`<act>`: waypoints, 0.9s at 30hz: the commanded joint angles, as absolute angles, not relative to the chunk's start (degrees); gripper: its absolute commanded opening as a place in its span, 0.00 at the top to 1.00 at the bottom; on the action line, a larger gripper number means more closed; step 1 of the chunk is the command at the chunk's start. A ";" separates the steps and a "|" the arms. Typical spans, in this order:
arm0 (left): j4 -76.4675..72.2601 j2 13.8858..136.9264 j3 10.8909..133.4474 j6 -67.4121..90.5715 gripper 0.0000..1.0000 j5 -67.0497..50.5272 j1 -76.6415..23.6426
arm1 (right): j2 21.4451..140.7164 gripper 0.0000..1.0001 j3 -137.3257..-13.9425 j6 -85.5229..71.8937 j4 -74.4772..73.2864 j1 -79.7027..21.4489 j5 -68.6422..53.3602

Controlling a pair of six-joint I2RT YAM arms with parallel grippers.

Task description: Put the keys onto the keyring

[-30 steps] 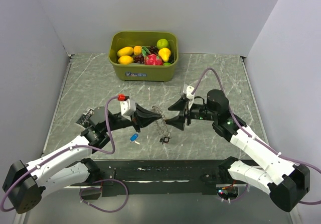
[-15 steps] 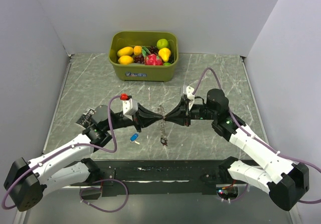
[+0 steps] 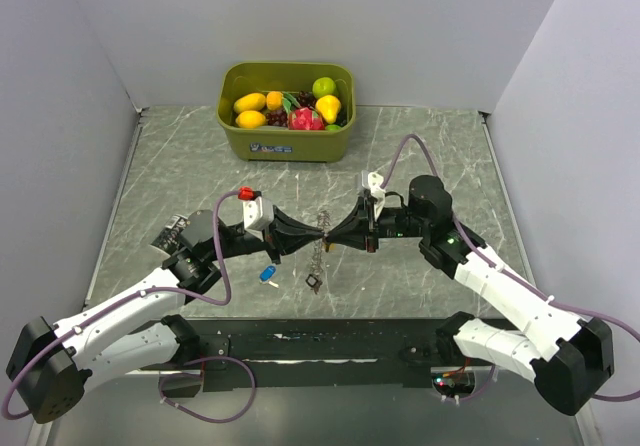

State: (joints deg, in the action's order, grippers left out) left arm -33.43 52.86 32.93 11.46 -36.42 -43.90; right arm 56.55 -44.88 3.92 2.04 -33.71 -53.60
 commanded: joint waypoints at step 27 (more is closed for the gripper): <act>-21.54 51.15 39.90 5.01 0.99 -45.87 -43.95 | 49.31 0.23 -44.65 2.20 1.84 -31.99 -49.13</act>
